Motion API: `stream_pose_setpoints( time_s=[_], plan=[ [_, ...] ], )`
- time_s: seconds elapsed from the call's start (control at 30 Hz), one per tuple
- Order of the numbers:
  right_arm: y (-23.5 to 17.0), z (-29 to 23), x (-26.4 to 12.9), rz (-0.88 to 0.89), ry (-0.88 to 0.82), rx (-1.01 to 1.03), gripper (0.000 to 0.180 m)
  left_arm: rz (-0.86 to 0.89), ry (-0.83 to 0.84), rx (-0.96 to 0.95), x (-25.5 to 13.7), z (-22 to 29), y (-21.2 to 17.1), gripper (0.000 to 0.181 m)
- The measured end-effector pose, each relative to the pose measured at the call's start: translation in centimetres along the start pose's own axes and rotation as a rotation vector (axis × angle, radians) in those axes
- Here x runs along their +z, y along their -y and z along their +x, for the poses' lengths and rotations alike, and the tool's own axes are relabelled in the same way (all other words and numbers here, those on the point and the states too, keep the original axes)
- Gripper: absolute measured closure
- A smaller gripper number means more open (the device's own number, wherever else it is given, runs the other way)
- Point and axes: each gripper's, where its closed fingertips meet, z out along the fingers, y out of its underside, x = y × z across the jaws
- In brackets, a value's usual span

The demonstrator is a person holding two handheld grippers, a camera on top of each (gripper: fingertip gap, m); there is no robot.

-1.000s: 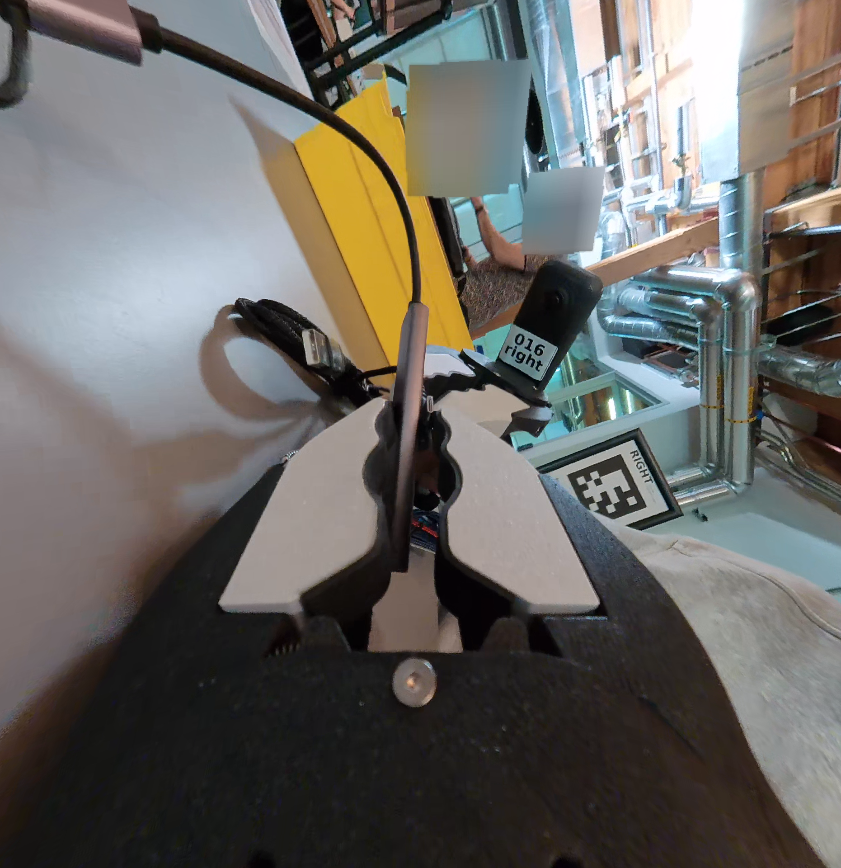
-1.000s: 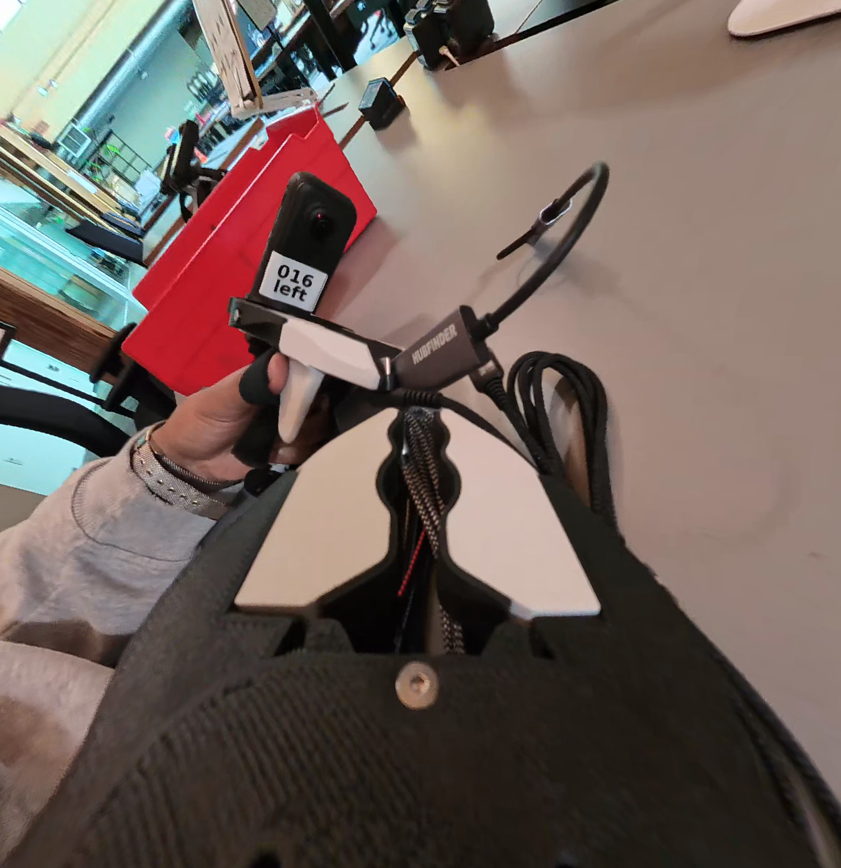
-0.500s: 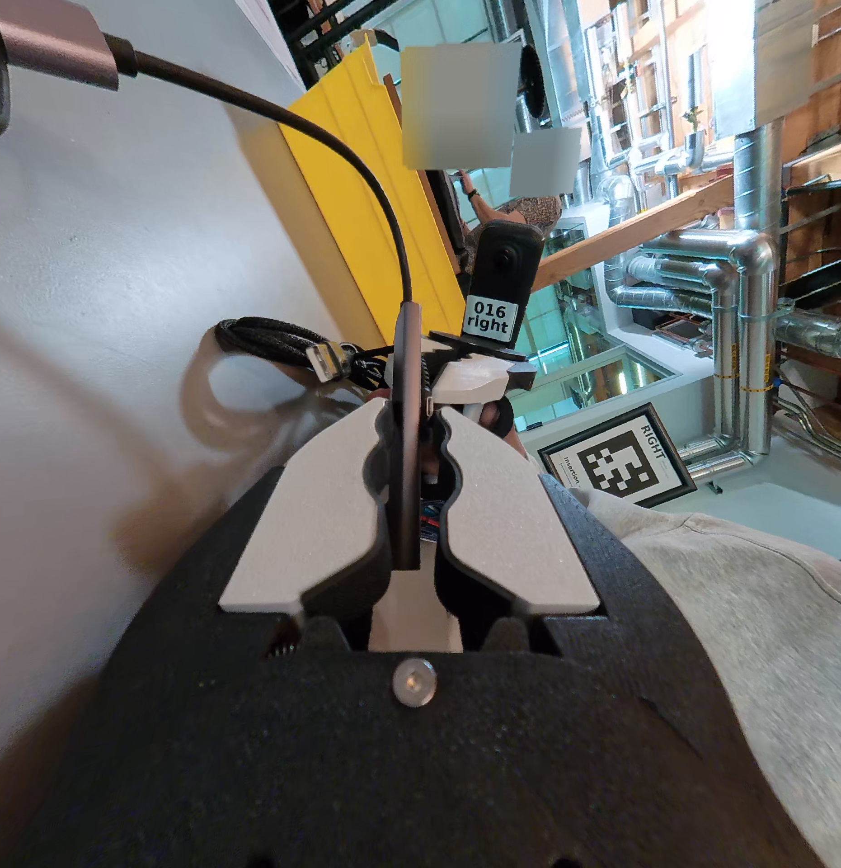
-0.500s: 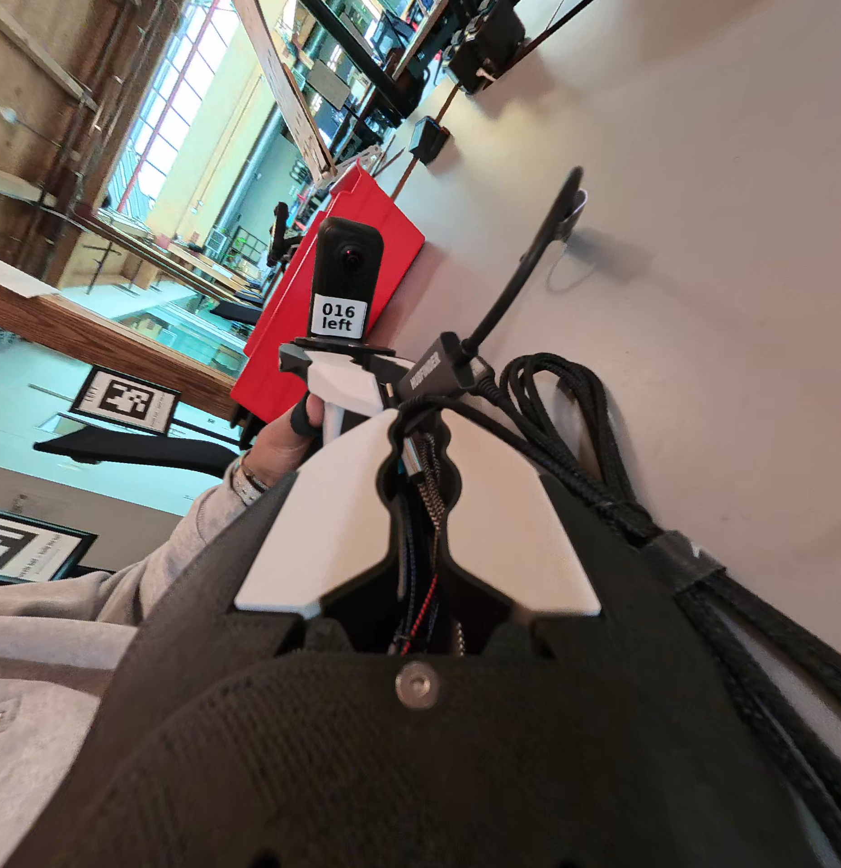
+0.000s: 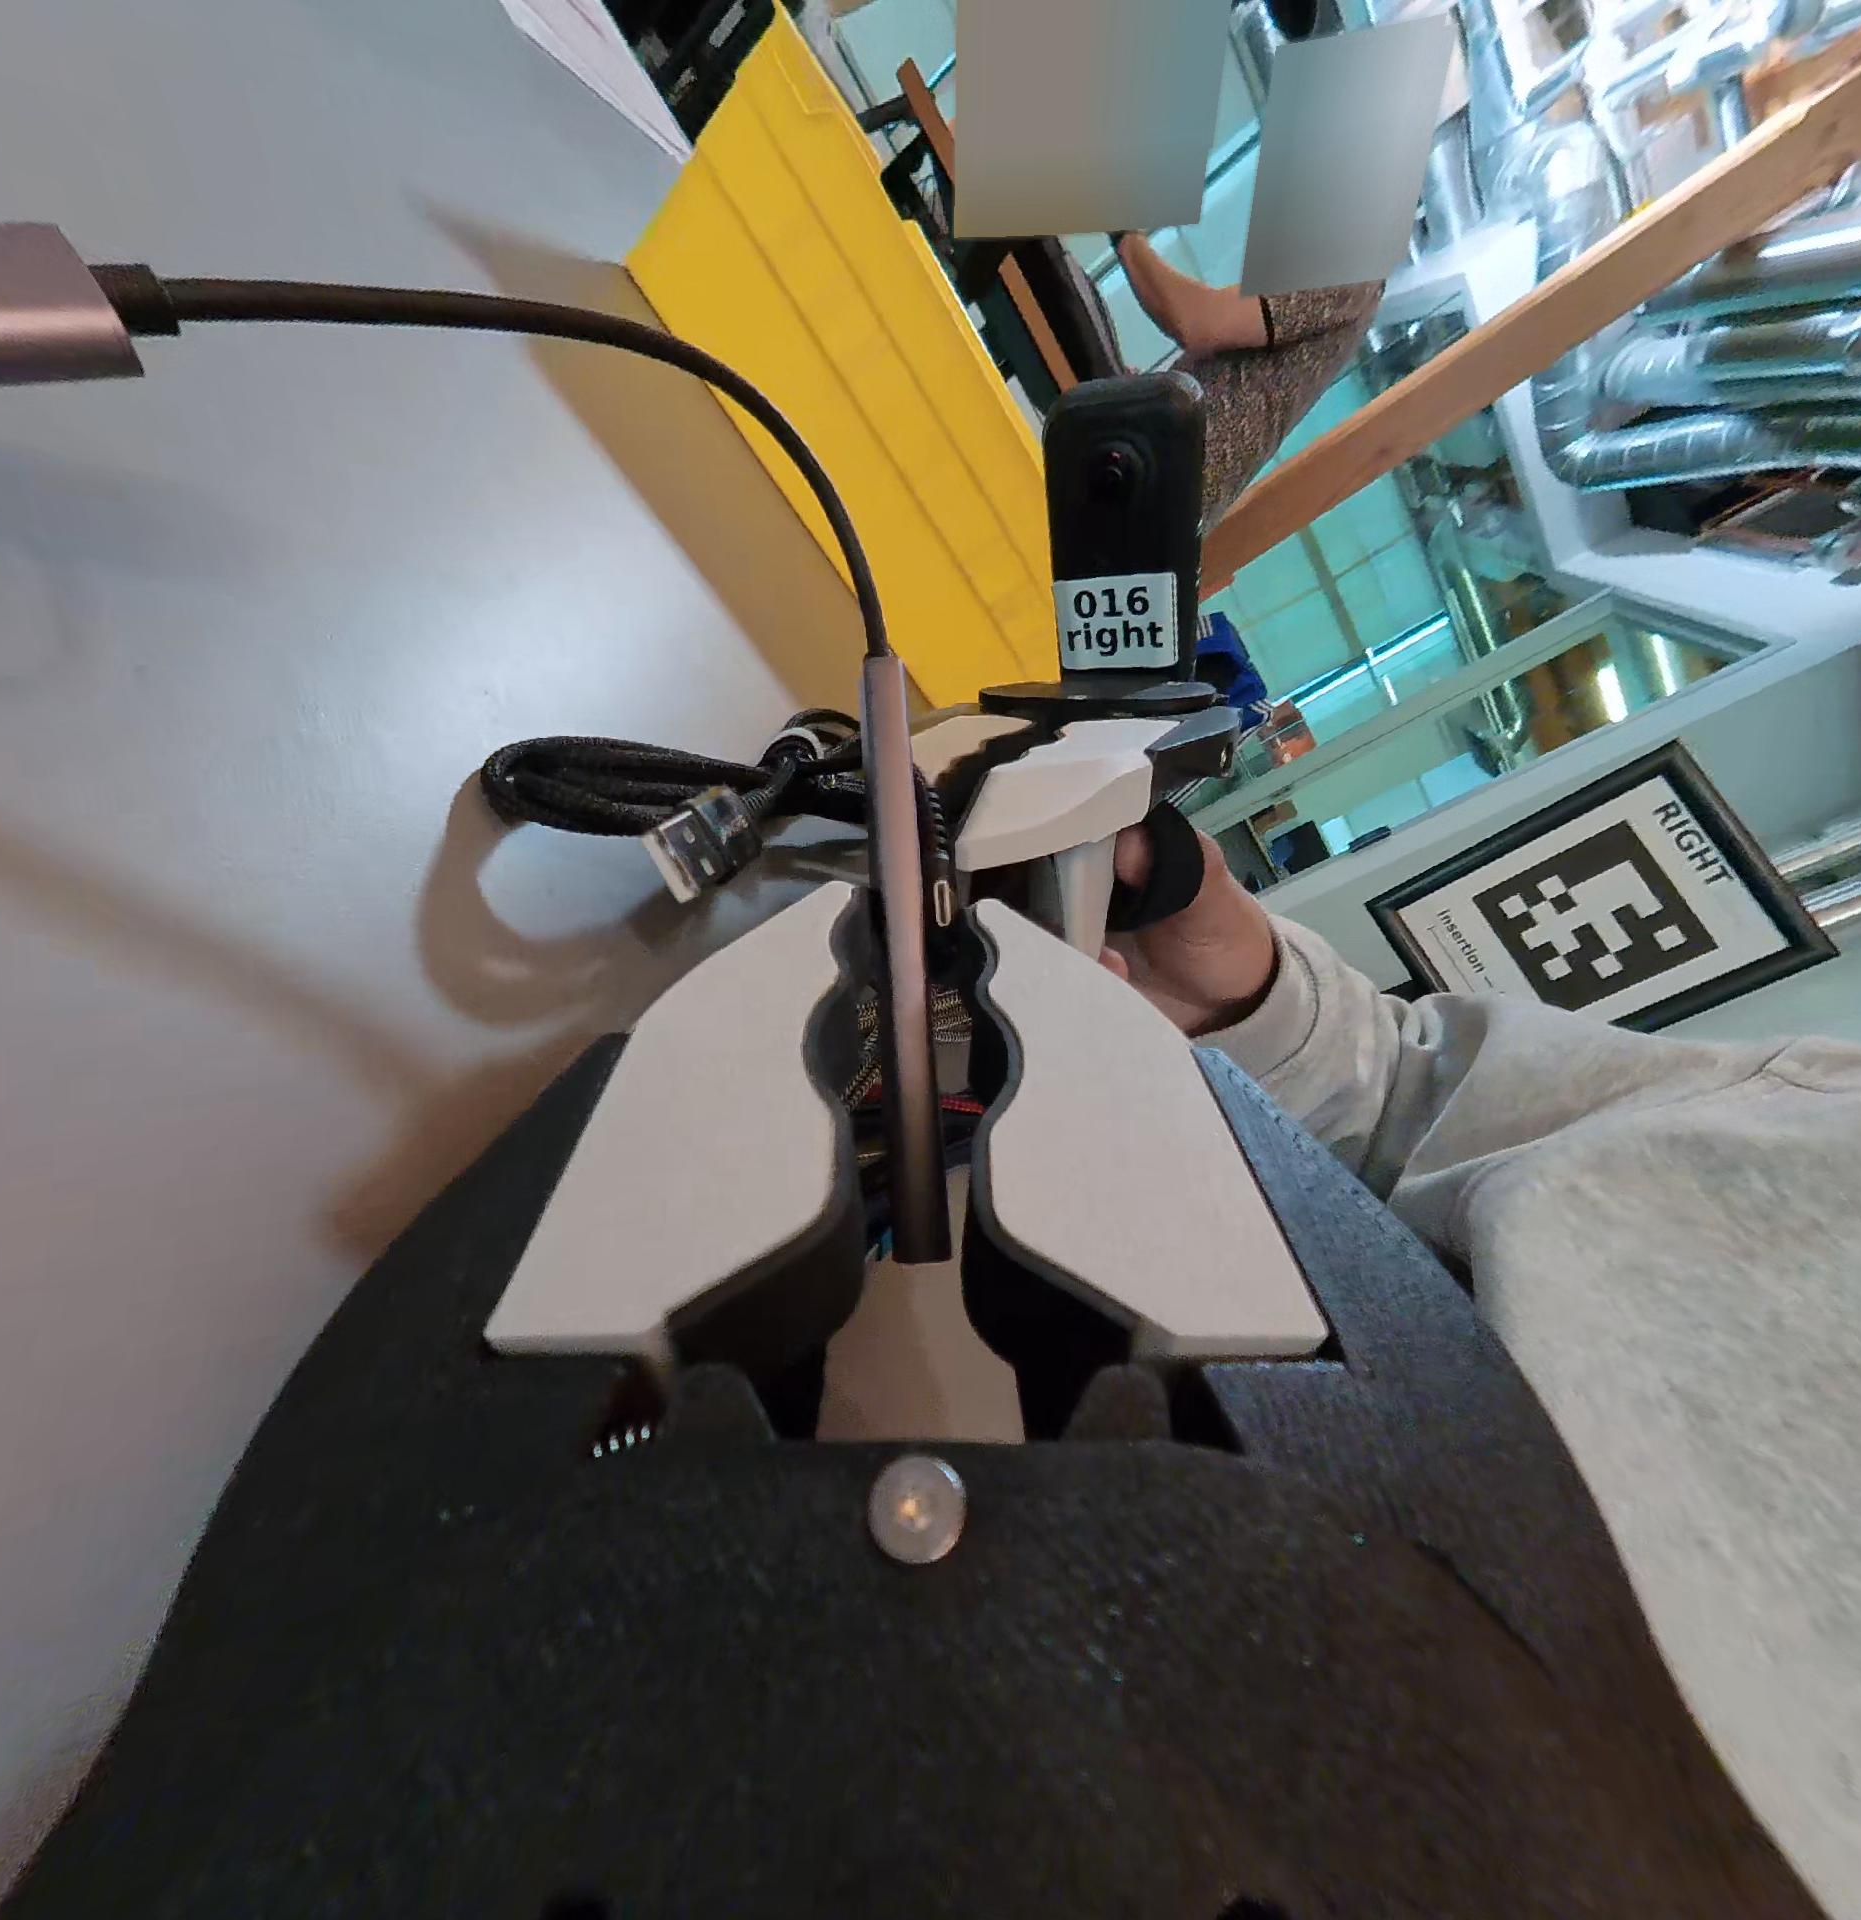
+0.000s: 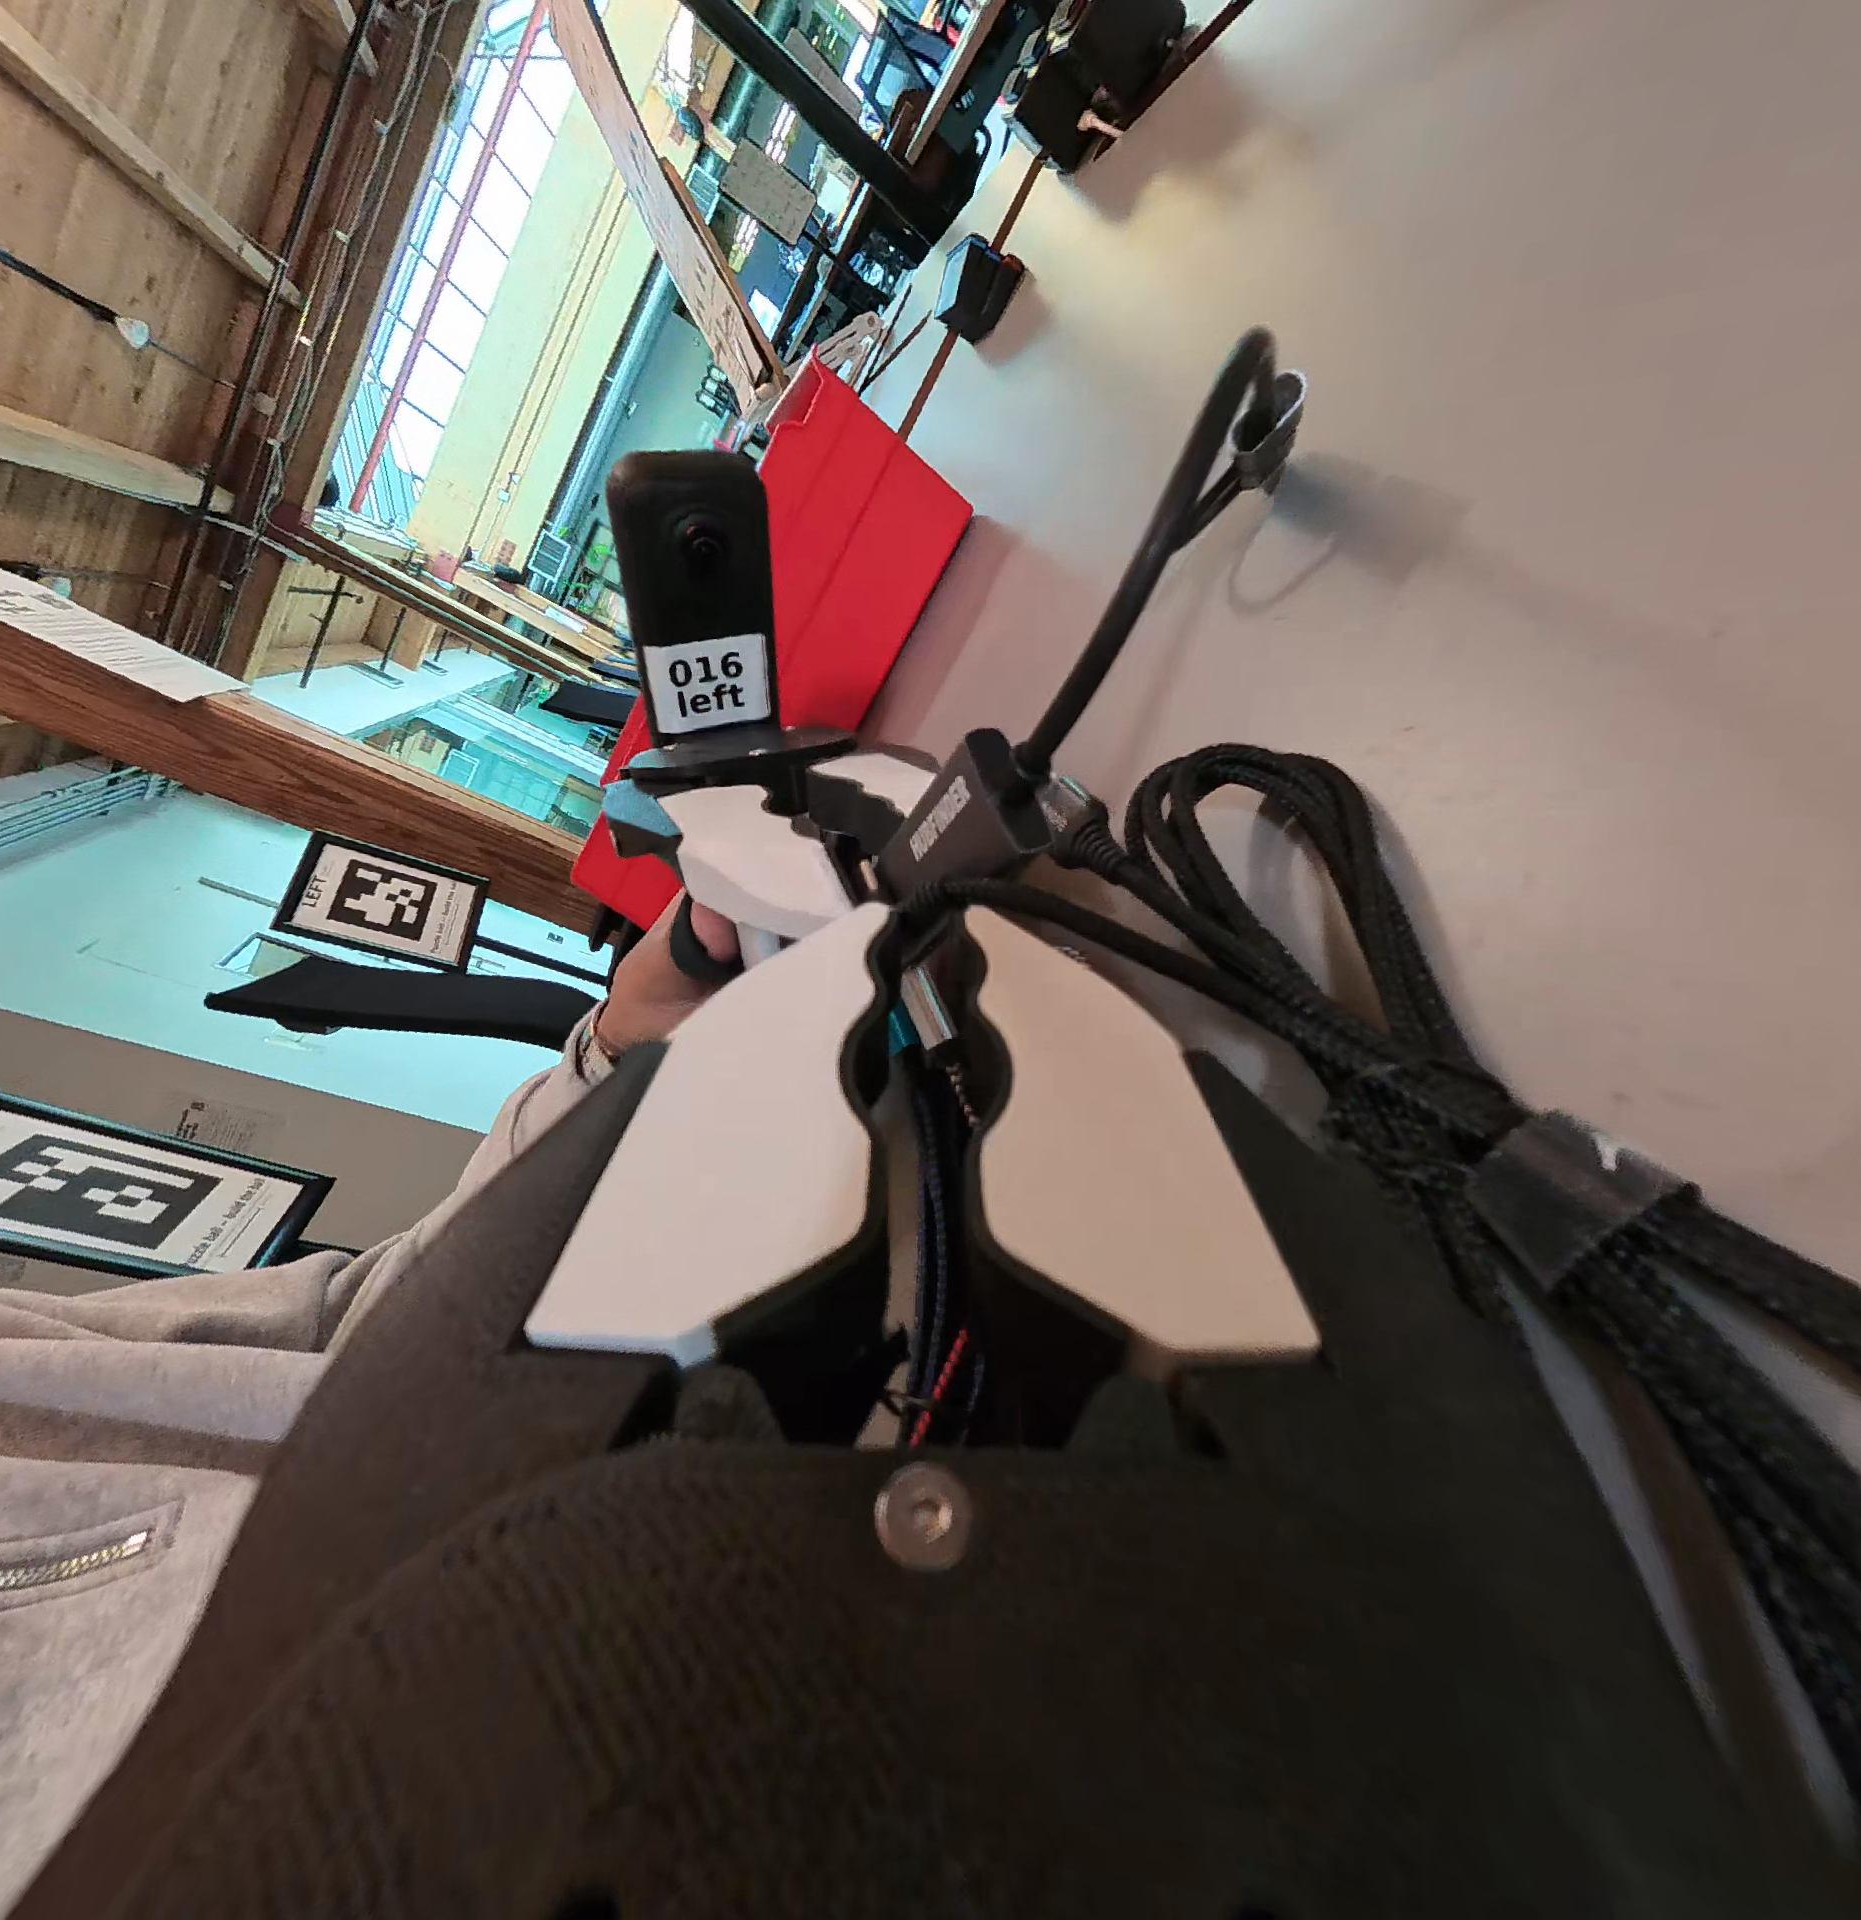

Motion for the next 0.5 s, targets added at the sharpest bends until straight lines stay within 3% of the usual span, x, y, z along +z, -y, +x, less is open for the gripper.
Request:
stream_pose_setpoints(
  time_s=[0.2,0.5],
  plan=[
    [0.04,-0.04,-0.36,-0.007,0.014,-0.012,0.18,0.04,-0.068,-0.099,-0.26,0.1,0.38,0.164],
    [-0.16,0.1,0.02,-0.025,0.02,0.031,0.178,0.011,-0.01,-0.042,-0.02,-0.25,-0.03,0.164]
  ],
)
